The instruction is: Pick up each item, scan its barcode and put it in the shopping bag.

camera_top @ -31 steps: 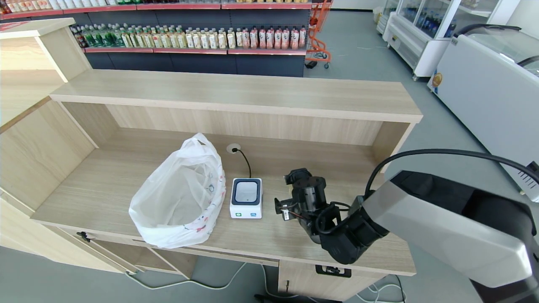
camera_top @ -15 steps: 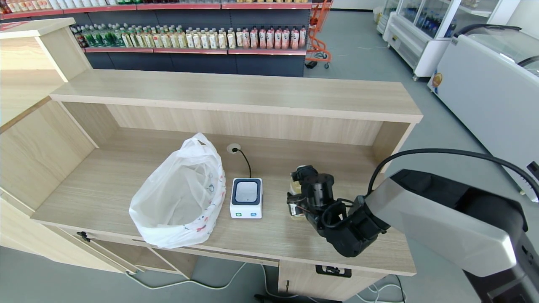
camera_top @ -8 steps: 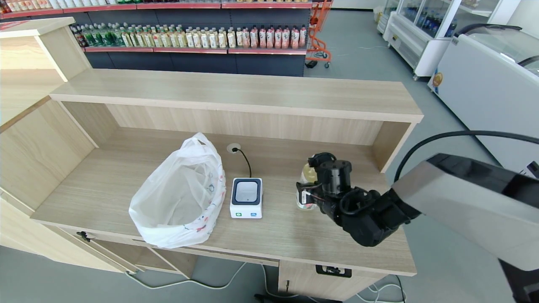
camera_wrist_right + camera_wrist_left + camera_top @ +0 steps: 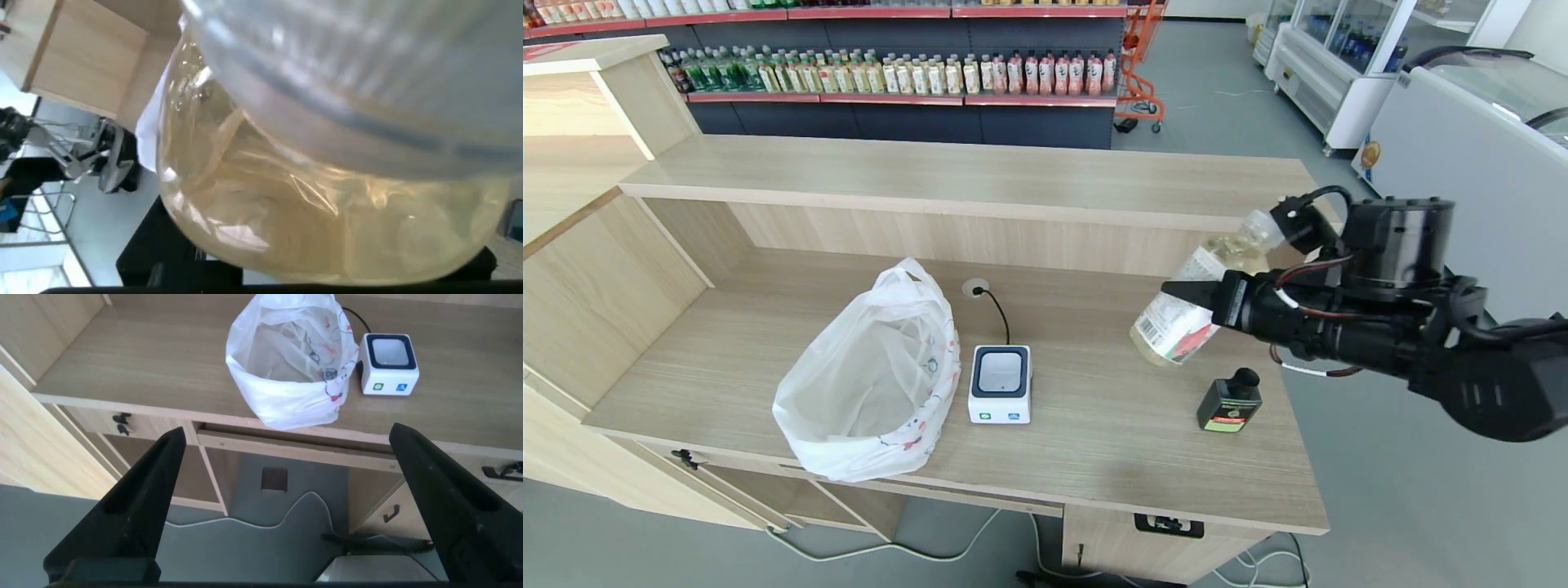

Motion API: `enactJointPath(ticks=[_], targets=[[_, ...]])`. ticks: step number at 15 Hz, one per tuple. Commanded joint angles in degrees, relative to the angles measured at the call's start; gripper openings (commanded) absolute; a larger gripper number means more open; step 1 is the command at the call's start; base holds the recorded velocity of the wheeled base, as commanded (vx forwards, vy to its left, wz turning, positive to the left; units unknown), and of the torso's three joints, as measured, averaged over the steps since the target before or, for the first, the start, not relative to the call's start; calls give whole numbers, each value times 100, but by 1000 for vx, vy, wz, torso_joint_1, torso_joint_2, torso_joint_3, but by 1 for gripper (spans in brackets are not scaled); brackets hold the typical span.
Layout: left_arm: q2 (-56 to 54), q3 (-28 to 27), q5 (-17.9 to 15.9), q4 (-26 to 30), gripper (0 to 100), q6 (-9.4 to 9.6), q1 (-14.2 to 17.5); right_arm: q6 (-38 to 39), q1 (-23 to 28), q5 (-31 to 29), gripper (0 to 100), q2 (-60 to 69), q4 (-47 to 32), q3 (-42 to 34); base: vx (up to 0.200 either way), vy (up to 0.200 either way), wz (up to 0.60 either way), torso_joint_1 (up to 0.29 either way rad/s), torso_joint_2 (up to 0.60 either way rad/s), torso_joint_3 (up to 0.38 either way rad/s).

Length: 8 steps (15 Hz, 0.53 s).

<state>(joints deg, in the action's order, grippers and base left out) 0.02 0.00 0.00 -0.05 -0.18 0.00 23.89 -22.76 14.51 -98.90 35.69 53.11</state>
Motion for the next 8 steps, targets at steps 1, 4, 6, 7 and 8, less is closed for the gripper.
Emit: enactJointPath(ticks=[1, 4, 6, 7, 8], targets=[[6, 0, 0, 5, 100, 1, 0, 186, 114, 667, 0, 1128, -54, -346, 0, 0, 0, 0, 0, 0], [-2, 0, 0, -4, 100, -8, 0, 318, 88, 1792, 0, 1796, -63, -434, 0, 0, 0, 0, 0, 0], [6, 0, 0, -4, 100, 1, 0, 326, 70, 2627, 0, 2226, -150, -495, 0, 0, 0, 0, 0, 0], [6, 0, 0, 5, 100, 1, 0, 326, 52, 2891, 0, 2393, -247, -504, 0, 0, 0, 0, 0, 0], [6, 0, 0, -4, 100, 1, 0, 326, -71, 3172, 0, 2551, -440, -504, 0, 0, 0, 0, 0, 0]])
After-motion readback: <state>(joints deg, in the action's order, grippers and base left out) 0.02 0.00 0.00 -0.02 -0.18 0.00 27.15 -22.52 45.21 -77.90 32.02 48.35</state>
